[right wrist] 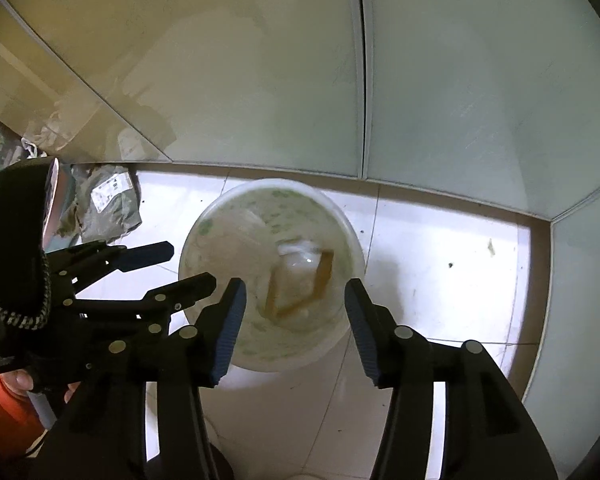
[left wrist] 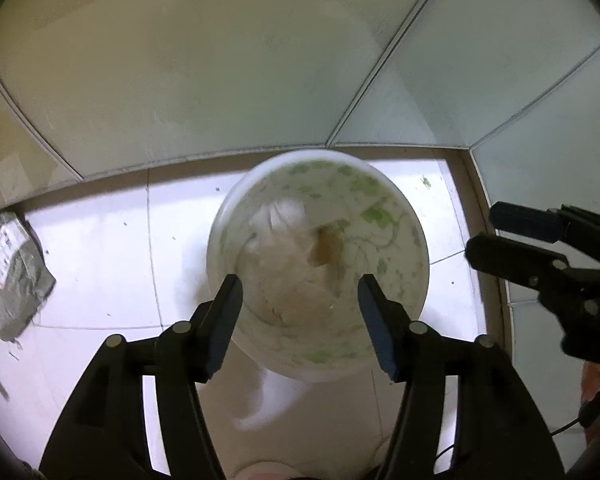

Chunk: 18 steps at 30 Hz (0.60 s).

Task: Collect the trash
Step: 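Open the left tool over the white bin while the right tool releases the bag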

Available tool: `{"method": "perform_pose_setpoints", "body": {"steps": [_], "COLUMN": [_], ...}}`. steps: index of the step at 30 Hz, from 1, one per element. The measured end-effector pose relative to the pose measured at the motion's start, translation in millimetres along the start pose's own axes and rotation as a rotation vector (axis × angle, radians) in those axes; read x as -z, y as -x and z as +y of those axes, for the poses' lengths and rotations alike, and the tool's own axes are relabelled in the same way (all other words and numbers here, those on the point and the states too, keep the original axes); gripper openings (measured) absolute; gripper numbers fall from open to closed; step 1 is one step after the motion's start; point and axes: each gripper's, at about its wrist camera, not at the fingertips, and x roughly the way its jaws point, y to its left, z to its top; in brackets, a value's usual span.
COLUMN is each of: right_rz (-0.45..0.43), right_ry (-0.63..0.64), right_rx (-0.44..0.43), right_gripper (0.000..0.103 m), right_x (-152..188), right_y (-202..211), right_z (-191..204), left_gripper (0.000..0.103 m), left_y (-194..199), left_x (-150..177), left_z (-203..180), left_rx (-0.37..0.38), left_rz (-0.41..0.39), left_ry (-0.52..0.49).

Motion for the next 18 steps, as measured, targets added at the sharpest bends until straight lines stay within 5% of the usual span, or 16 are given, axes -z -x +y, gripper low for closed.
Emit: {"method": "perform_pose_setpoints", "body": {"steps": [8, 18], "right_rz": [-0.019, -0.072], "right_ry": [-0.030, -0.063], "right_rx": [-0.003, -0.006], "right_gripper": [0.049, 0.049], "right_x": [-9, -53], "right_y": [60, 239], "right_z": [4, 50], "left_gripper": [0.062, 0.062], "left_y": [73, 284], "left_x": [0, -35], "left_z": [-5, -50], "left_rx": [-0.040, -0.076], "left_rz": [-0.032, -0.121], "left_ry": [0.060, 0.099]}}
